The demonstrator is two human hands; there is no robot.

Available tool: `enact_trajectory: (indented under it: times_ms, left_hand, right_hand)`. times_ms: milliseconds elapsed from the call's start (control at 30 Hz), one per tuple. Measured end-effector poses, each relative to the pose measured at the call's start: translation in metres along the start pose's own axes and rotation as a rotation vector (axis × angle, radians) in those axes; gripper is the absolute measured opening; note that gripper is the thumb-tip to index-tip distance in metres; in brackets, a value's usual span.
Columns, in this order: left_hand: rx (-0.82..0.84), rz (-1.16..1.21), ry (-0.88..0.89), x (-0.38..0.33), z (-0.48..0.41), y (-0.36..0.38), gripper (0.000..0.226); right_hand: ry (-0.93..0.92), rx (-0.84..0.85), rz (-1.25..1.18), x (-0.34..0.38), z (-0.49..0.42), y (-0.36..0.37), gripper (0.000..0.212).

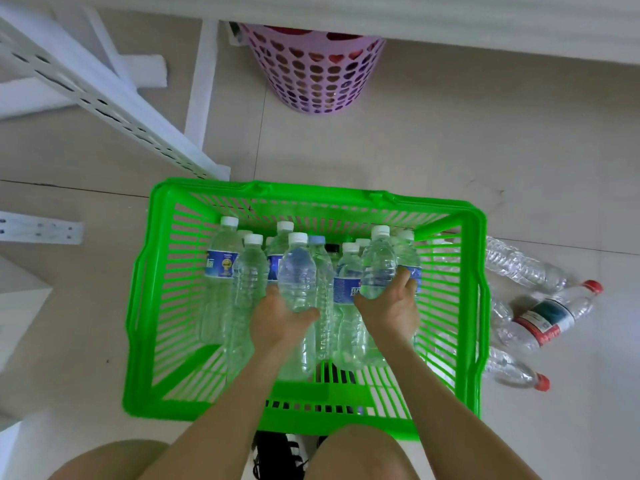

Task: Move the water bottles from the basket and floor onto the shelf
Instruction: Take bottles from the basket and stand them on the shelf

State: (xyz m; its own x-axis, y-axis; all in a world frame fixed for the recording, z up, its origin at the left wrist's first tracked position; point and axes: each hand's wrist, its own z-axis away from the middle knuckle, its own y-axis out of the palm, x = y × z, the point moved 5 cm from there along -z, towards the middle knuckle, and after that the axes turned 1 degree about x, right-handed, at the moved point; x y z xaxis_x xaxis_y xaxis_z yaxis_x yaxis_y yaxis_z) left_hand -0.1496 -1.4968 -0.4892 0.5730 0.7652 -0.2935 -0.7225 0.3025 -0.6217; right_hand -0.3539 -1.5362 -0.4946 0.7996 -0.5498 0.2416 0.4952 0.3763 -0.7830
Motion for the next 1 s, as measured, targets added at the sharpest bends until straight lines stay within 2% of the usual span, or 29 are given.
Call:
enact_trajectory:
  times_ms: [200, 333, 600, 1000]
  left_hand:
    - [0.107, 0.169, -0.037, 0.004, 0.003, -0.009, 0.096]
    - [0.174, 0.312, -0.042, 0.005, 0.02, -0.017, 0.096]
    - [0.099, 0.382, -0.108, 0.0, 0.067, -0.053, 0.109]
    - [-0.055, 0.53, -0.004, -0.045, 0.194, -0.148, 0.073]
  right_hand:
    - [-0.055, 0.096, -0.258, -0.004, -0.003, -0.006, 0.095]
    - [-0.068, 0.113, -0.365, -0.002, 0.009, -0.014, 0.086]
    - [-0.07, 0.127, -0.469, 0.008, 0.054, -0.061, 0.095]
    - [-0.153, 0.077, -0.578, 0.044, 0.16, -0.199, 0.084]
